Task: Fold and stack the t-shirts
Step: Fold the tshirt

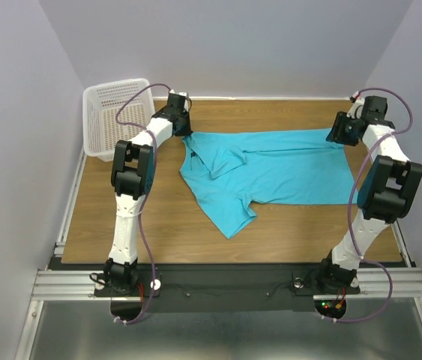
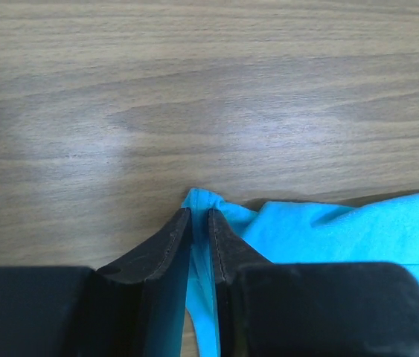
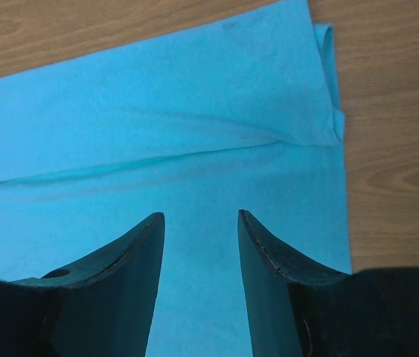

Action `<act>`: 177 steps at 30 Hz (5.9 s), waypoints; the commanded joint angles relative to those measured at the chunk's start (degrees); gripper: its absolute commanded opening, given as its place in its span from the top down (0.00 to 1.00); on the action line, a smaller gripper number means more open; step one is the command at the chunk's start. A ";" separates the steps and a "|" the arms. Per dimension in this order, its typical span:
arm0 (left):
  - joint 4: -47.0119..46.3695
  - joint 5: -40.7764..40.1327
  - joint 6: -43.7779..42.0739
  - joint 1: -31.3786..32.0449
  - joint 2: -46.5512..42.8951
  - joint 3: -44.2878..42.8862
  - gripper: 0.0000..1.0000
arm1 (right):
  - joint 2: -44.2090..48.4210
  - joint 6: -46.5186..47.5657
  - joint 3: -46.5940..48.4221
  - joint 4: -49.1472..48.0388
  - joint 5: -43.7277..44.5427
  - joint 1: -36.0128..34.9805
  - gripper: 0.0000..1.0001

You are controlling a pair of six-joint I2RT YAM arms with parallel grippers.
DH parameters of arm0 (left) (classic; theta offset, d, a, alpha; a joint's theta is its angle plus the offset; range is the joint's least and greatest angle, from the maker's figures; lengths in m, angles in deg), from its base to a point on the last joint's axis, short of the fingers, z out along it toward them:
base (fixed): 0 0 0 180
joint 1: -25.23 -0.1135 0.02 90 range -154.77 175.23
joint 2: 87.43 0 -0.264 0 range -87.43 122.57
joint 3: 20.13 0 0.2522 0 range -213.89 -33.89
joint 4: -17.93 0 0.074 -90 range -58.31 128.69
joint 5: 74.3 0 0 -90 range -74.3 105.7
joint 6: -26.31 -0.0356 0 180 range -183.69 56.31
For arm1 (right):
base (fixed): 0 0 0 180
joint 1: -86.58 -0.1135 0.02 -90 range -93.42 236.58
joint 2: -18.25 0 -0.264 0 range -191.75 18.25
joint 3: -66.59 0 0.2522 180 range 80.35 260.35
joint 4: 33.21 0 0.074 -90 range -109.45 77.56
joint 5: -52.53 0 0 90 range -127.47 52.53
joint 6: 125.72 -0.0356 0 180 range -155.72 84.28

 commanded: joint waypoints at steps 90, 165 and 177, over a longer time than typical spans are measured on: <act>-38.54 22.05 27.54 0.42 -64.68 87.00 0.34 | 36.31 52.72 -38.02 19.01 -6.61 7.31 0.27; -42.23 18.09 26.84 9.04 -48.57 79.35 1.00 | 15.56 30.74 -29.32 1.00 5.87 17.15 0.49; -41.80 18.53 26.67 9.12 -48.66 78.74 1.00 | 14.33 29.77 -32.91 0.11 5.51 17.15 0.57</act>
